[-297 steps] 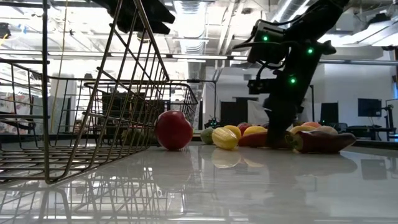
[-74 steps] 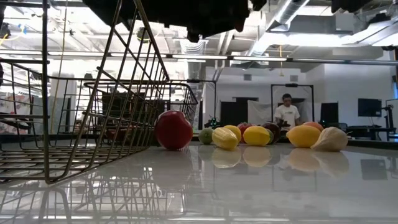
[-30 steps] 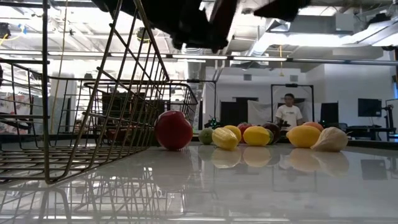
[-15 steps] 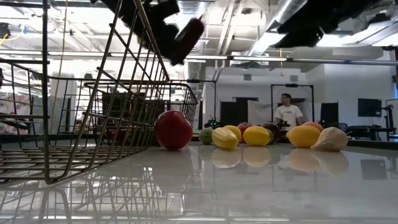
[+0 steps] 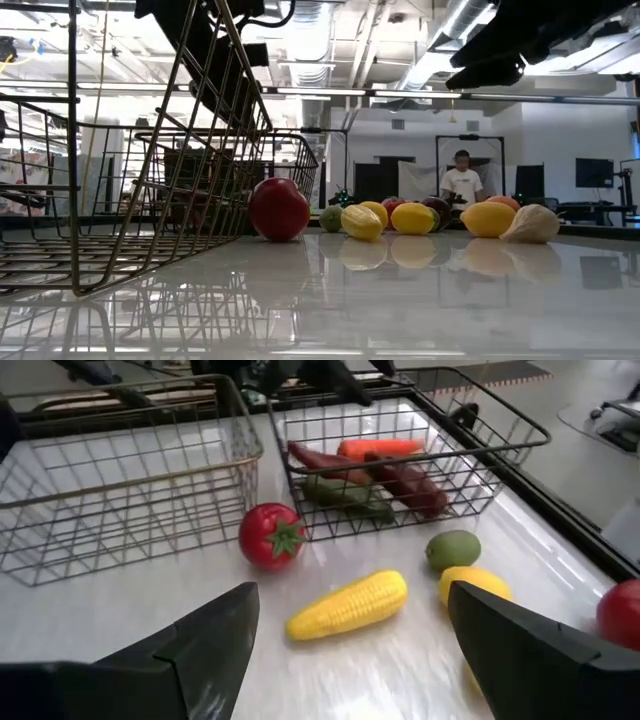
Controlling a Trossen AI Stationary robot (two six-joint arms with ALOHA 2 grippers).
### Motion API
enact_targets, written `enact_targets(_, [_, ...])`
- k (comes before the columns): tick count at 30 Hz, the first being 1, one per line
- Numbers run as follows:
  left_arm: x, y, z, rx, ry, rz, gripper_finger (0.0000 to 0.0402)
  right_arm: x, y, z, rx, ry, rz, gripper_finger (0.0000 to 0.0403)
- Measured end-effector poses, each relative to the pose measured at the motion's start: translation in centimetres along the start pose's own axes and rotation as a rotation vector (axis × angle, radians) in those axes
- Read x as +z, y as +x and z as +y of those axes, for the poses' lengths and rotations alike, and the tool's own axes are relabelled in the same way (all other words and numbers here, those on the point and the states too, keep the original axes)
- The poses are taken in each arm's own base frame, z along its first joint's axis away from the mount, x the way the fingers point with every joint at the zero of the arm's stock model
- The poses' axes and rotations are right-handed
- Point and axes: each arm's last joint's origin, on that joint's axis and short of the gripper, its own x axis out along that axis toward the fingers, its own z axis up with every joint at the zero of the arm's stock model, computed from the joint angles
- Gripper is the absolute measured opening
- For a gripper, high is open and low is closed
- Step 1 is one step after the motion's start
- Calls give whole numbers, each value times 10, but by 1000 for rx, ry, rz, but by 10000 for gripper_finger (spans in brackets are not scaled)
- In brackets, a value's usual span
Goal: Sort produce into baskets
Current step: Put the red chili pepper into the black wire basket, then put the middle yellow lemon into the gold wire basket
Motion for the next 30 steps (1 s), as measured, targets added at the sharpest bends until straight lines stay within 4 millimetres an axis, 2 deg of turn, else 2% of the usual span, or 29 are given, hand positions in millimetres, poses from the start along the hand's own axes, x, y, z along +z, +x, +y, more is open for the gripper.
enact_targets(5, [4, 0, -1, -18, -23, -30, 254, 0, 6, -8, -49, 19, 12, 352])
enact_targets(14, [25, -13, -17, -145, -19, -252, 257, -15, 44, -25, -201, 2, 157, 352])
enact_targets(20, [31, -22, -25, -172, 10, -341, 258, -29, 76, -49, -286, -10, 275, 352])
enact_targets(26, [31, -22, -26, -191, 16, -344, 258, -32, 102, -77, -246, -7, 279, 352])
enact_targets(30, [31, -22, -26, -193, 17, -343, 258, -38, 116, -92, -279, -56, 291, 352])
